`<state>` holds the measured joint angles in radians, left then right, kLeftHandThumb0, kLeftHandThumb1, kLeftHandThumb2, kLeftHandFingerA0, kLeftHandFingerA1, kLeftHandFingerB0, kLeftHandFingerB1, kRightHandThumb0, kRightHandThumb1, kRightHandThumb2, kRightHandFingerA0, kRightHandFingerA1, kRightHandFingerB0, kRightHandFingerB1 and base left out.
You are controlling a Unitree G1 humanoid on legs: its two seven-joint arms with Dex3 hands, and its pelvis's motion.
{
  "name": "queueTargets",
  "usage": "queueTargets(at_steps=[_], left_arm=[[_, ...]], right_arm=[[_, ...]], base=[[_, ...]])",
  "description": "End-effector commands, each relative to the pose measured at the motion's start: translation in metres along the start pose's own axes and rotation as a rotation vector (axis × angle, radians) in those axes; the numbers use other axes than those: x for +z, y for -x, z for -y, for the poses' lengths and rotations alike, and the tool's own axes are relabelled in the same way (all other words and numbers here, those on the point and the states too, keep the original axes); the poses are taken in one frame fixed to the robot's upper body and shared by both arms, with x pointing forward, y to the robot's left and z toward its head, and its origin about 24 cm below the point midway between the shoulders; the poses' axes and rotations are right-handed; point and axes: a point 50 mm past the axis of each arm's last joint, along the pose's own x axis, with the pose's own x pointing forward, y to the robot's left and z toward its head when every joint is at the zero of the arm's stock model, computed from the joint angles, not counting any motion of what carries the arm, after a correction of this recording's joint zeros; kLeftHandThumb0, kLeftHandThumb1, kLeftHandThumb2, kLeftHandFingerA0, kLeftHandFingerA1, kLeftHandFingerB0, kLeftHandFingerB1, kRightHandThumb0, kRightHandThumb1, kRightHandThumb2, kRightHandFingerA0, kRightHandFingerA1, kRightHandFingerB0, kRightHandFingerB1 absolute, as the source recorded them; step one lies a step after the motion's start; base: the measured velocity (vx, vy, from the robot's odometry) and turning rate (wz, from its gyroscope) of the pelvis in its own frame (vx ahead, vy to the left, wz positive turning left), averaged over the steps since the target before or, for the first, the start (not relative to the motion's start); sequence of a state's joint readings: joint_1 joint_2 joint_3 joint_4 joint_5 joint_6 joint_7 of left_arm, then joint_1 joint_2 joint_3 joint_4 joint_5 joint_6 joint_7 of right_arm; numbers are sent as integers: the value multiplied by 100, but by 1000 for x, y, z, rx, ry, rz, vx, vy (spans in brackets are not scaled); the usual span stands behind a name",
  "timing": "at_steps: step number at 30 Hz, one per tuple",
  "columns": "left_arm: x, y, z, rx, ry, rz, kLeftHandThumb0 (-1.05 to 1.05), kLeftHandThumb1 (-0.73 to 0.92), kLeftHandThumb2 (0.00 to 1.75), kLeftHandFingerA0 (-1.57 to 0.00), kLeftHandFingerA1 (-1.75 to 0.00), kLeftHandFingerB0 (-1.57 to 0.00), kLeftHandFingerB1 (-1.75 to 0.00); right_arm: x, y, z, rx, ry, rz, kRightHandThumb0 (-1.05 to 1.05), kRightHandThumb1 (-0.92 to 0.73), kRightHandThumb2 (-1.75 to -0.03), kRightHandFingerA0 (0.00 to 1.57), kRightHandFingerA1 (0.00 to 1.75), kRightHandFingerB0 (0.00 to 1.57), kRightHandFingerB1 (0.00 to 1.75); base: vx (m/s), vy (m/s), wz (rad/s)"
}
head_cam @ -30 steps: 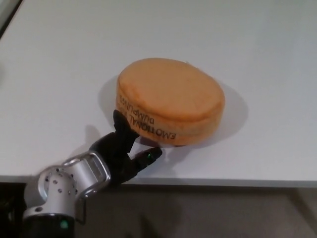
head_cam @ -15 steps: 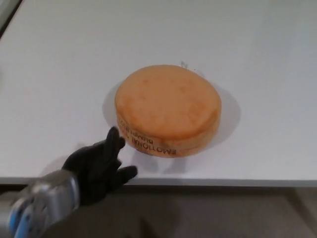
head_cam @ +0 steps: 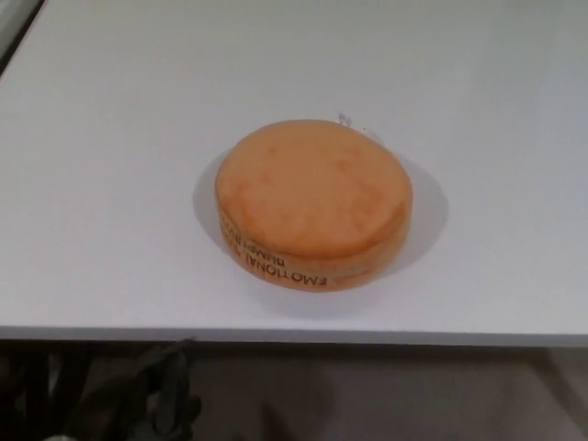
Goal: A soft plate is kept in the center of the table close to the robot and the robot uses its left hand to pick up the plate, turns it upside down and places it back on the table
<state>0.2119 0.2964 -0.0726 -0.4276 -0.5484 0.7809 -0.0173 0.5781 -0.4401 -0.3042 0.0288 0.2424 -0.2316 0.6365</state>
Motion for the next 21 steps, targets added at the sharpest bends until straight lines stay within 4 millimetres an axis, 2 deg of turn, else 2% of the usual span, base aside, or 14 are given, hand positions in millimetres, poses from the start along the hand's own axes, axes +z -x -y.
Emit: queueTargets(at_steps=[1, 2, 3, 6, 7, 9, 10, 13, 14, 15, 16, 19, 20, 21], left_arm=[[-6, 30, 0, 10, -157, 374, -84, 70, 116, 0, -22, -9, -19], [-13, 33, 1, 12, -151, 398, -100, 75, 88, -3, -23, -6, -21], [-17, 34, 1, 12, -143, 408, -88, 68, 114, 0, -18, -9, -20], [-32, 42, 0, 21, -123, 444, -96, 74, 117, 0, -11, -13, -14], [-40, 46, -3, 38, -104, 465, -94, 72, 115, -3, -23, -15, -21], [-47, 54, -9, 65, -89, 489, -95, 73, 118, -4, -24, -13, -17], [-55, 55, -11, 84, -42, 508, -92, 69, 113, 0, -39, -4, -35], [-77, 59, -14, 106, -17, 476, -90, 71, 114, -4, -41, -9, -40], [-81, 59, -15, 114, -20, 464, -99, 78, 117, -1, -40, -10, -39], [-86, 59, -17, 131, -17, 450, -39, 39, 105, 0, -51, 0, -49], [-96, 58, -20, 156, -12, 427, -39, 40, 106, 0, -51, 0, -49], [-103, 55, -24, 182, -29, 402, -39, 38, 105, 0, -51, 0, -49], [-103, 50, -24, 196, -54, 390, -93, 89, 68, -17, -37, -18, -27], [-102, 47, -24, 205, -67, 383, -93, 89, 68, -17, -37, -18, -27]], right_arm=[[3, 0, 6, -5, 32, 7, -85, -78, -110, 32, 62, 0, 11], [2, 1, 6, -4, 29, 5, -81, -75, -110, 33, 62, 1, 15], [2, 1, 6, -6, 28, 4, -82, -76, -110, 34, 62, 1, 14], [2, 1, 7, 0, 39, 4, -82, -75, -109, 33, 62, 3, 15], [2, 0, 6, 6, 38, 3, -84, -76, -109, 34, 62, 2, 14], [-2, -3, 0, 14, 25, 3, -83, -76, -110, 33, 62, 2, 14], [-2, -3, 0, 14, 26, 5, -81, -75, -110, 32, 62, 0, 15], [-3, 1, 2, 1, 9, 14, -76, -72, -106, 34, 64, 5, 22], [-3, 2, 2, -4, 6, 15, -77, -90, -67, 38, 58, 4, 21], [-2, 2, 3, -17, 3, 23, -79, -90, -67, 34, 54, 7, 21], [0, 3, 5, -33, 6, 43, -78, -92, -68, 26, 47, 6, 21], [-1, 5, 5, -42, 23, 53, -80, -92, -70, 21, 39, 6, 20], [-2, 6, 5, -49, 28, 58, -79, -92, -72, 16, 34, 6, 19], [-2, 7, 4, -51, 32, 59, -79, -92, -72, 16, 34, 6, 19]], base=[[0, 0, 0], [0, 0, 0], [0, 0, 0], [0, 0, 0], [0, 0, 0], [0, 0, 0], [0, 0, 0], [0, 0, 0], [0, 0, 0], [0, 0, 0], [0, 0, 0], [0, 0, 0], [0, 0, 0], [0, 0, 0]])
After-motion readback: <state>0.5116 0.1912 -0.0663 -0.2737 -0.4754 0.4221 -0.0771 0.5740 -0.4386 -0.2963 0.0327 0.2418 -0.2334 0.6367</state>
